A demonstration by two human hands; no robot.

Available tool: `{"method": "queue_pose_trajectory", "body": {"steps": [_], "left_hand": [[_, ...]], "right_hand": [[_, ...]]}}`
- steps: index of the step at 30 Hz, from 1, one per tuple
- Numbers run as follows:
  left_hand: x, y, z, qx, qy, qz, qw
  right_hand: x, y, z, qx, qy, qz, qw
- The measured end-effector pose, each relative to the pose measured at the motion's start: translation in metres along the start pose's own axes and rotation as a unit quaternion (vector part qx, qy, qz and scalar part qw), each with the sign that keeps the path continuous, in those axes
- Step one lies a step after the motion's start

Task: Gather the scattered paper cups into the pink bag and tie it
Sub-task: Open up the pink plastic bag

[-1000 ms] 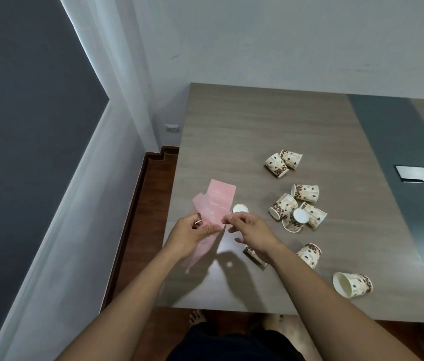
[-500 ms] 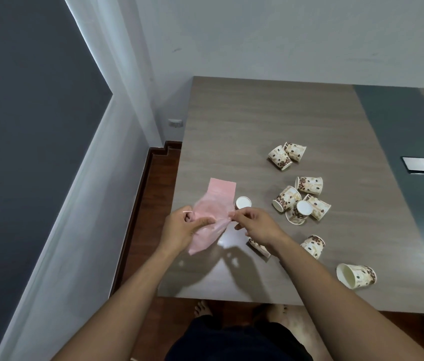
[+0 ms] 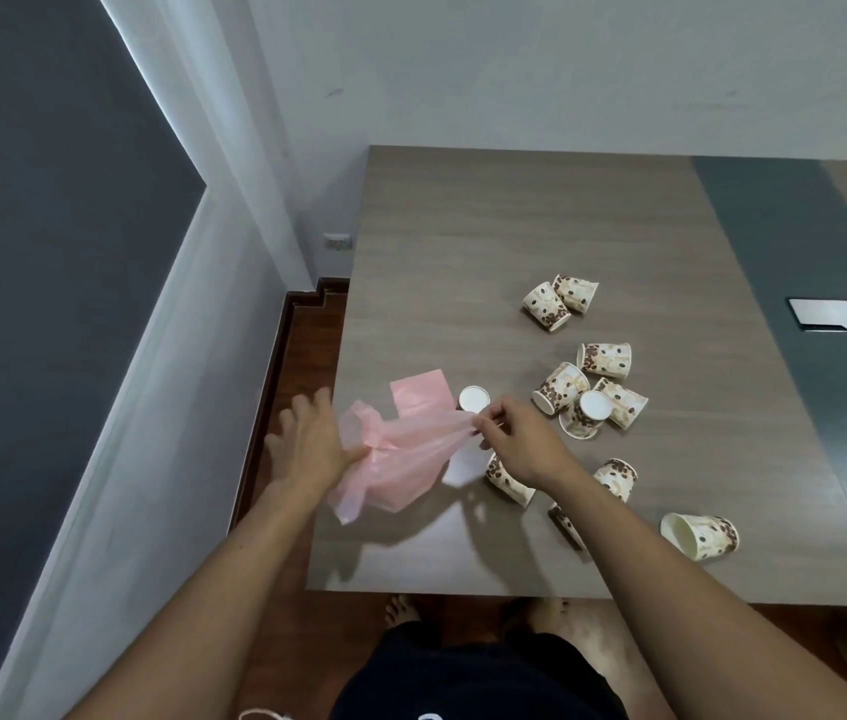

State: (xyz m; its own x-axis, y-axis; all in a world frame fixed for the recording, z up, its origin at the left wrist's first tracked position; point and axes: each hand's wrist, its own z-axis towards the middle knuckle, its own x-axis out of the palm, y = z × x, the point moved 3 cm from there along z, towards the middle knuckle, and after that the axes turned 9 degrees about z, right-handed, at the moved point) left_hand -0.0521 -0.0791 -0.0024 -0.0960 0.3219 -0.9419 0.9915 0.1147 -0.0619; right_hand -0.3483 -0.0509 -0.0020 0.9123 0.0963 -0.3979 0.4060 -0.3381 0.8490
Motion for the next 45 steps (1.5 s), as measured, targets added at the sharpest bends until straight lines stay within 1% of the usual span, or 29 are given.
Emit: {"method": "queue_pose_trajectory", "body": {"steps": [2,3,4,5,8,9,11,12,14,15,16,18,20,22,24,26,27,28,29,30,31,33,34,36,38,40,42,43,45], "left_hand": [[0.002,-0.02,-0.001,0.11,0.004,-0.041,0.993],[0.004,-0.027,0.001,0.166,0.002,-0.08,0.983],[0.005,-0.033,0.0,0.197,-0.002,-0.121,0.973],[0.01,-0.037,0.001,0.208,-0.003,-0.163,0.964],[0.013,-0.048,-0.005,0.163,-0.034,-0.225,0.96],[0.017,-0.052,-0.005,0.165,-0.042,-0.245,0.954],[0.026,-0.063,-0.007,0.178,0.042,-0.257,0.949],[0.028,-0.07,-0.011,0.184,0.092,-0.234,0.95],[0.03,-0.081,-0.018,0.221,0.135,-0.196,0.946],[0.033,-0.083,-0.017,0.217,0.125,-0.193,0.949],[0.032,-0.081,-0.016,0.193,0.098,-0.189,0.958],[0.03,-0.075,-0.012,0.138,0.019,-0.178,0.974],[0.023,-0.071,-0.011,0.13,-0.026,-0.164,0.977],[0.016,-0.074,-0.011,0.136,-0.038,-0.142,0.98],[0.011,-0.078,-0.009,0.119,-0.046,-0.124,0.984],[0.007,-0.078,-0.007,0.103,-0.035,-0.113,0.988],[0.006,-0.078,-0.006,0.103,-0.024,-0.119,0.987],[0.006,-0.079,-0.006,0.109,-0.013,-0.131,0.985],[0.005,-0.081,-0.005,0.111,-0.007,-0.15,0.983],[0.004,-0.082,-0.004,0.104,-0.003,-0.175,0.979],[0.002,-0.08,-0.004,0.091,0.0,-0.201,0.975],[-0.003,-0.075,-0.004,0.07,-0.009,-0.232,0.97],[-0.005,-0.07,-0.004,0.063,-0.015,-0.235,0.97],[-0.009,-0.062,-0.003,0.052,-0.025,-0.224,0.973],[-0.009,-0.053,-0.002,0.041,-0.04,-0.215,0.975],[-0.008,-0.046,-0.001,0.031,-0.042,-0.226,0.973],[-0.003,-0.044,0.001,0.021,-0.032,-0.241,0.97],[0.0,-0.045,0.0,0.015,-0.022,-0.247,0.969],[0.008,-0.05,-0.003,0.004,0.008,-0.263,0.965]], "right_hand": [[0.002,0.0,-0.001,-0.023,0.035,0.023,0.999],[0.003,0.001,-0.002,-0.029,0.048,0.023,0.998],[0.001,0.002,-0.004,-0.032,0.055,0.021,0.998],[-0.003,0.002,-0.004,-0.031,0.055,0.019,0.998],[-0.021,-0.002,-0.008,-0.026,0.055,0.017,0.998],[-0.026,-0.004,-0.009,-0.031,0.067,0.018,0.997],[-0.03,-0.005,-0.012,-0.045,0.105,0.023,0.993],[-0.029,-0.004,-0.013,-0.048,0.126,0.033,0.99],[-0.026,0.0,-0.014,-0.042,0.15,0.057,0.986],[-0.026,0.001,-0.014,-0.041,0.15,0.056,0.986],[-0.027,0.002,-0.013,-0.04,0.14,0.04,0.989],[-0.037,-0.006,-0.008,-0.041,0.103,-0.048,0.993],[-0.044,-0.015,-0.005,-0.028,0.056,-0.123,0.99],[-0.043,-0.017,-0.004,-0.024,-0.002,-0.122,0.992],[-0.039,-0.006,-0.008,-0.077,-0.088,-0.094,0.989],[-0.027,0.014,-0.018,-0.169,-0.151,-0.074,0.971],[-0.017,0.023,-0.022,-0.209,-0.148,-0.073,0.964],[-0.003,0.028,-0.027,-0.239,-0.122,-0.074,0.961],[0.012,0.03,-0.031,-0.251,-0.084,-0.076,0.961],[0.025,0.029,-0.034,-0.237,-0.041,-0.079,0.967],[0.036,0.025,-0.035,-0.2,-0.004,-0.086,0.976],[0.047,0.004,-0.036,-0.071,0.047,-0.132,0.988],[0.049,-0.009,-0.037,0.003,0.081,-0.173,0.982],[0.049,-0.034,-0.04,0.115,0.156,-0.251,0.949],[0.048,-0.052,-0.043,0.155,0.202,-0.288,0.923],[0.046,-0.06,-0.045,0.154,0.215,-0.3,0.917],[0.043,-0.057,-0.043,0.113,0.21,-0.287,0.928],[0.042,-0.051,-0.042,0.069,0.194,-0.277,0.938],[0.045,-0.039,-0.041,-0.05,0.149,-0.262,0.952]]}}
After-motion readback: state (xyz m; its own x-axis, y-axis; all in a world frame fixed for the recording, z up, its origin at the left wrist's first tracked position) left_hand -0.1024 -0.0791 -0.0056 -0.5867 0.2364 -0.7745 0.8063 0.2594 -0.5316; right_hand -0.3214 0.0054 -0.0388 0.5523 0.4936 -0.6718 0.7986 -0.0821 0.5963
